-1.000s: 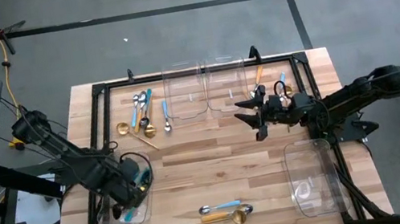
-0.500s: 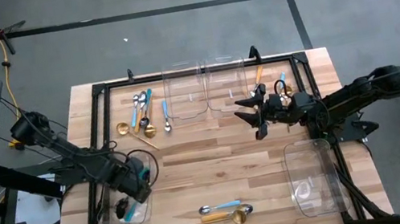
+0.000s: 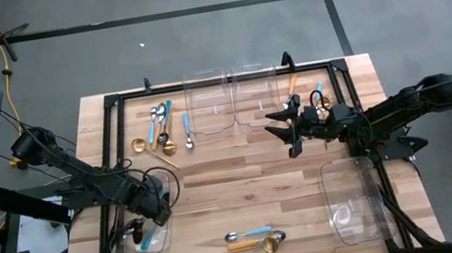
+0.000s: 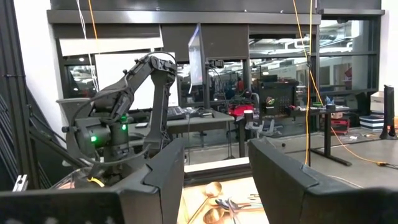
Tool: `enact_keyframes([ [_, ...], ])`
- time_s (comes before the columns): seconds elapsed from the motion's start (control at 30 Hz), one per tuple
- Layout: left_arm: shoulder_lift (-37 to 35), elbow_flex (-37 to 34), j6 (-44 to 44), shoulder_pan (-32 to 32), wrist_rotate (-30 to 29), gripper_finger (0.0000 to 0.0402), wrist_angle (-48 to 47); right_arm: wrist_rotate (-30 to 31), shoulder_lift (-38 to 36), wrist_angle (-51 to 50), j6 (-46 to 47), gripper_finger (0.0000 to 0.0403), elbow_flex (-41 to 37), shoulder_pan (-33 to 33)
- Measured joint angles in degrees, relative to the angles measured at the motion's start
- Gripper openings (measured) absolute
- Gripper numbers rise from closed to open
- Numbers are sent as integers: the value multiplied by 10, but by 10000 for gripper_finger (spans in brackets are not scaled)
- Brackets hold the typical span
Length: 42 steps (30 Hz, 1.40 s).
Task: Sort silverware by color (type)
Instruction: Put the black spoon into the bottom left transparent bin
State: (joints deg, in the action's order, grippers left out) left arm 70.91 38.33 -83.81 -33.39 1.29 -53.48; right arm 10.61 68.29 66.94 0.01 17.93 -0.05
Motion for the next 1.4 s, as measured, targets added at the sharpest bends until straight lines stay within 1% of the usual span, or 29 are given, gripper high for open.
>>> enact_keyframes([
  [0.33, 0, -18, -1, 0, 9, 24, 14, 0, 0, -2, 0, 165, 0, 0],
  [0.63, 0, -18, 9, 0, 0, 32, 14, 0, 0, -3, 0, 165, 0, 0],
  [1.13, -6, -18, 16, 0, 0, 118, 37, 0, 0, -7, 0, 165, 0, 0],
  [1.4, -49, -14, 15, 0, 0, 137, 33, 0, 0, -11, 0, 165, 0, 0],
])
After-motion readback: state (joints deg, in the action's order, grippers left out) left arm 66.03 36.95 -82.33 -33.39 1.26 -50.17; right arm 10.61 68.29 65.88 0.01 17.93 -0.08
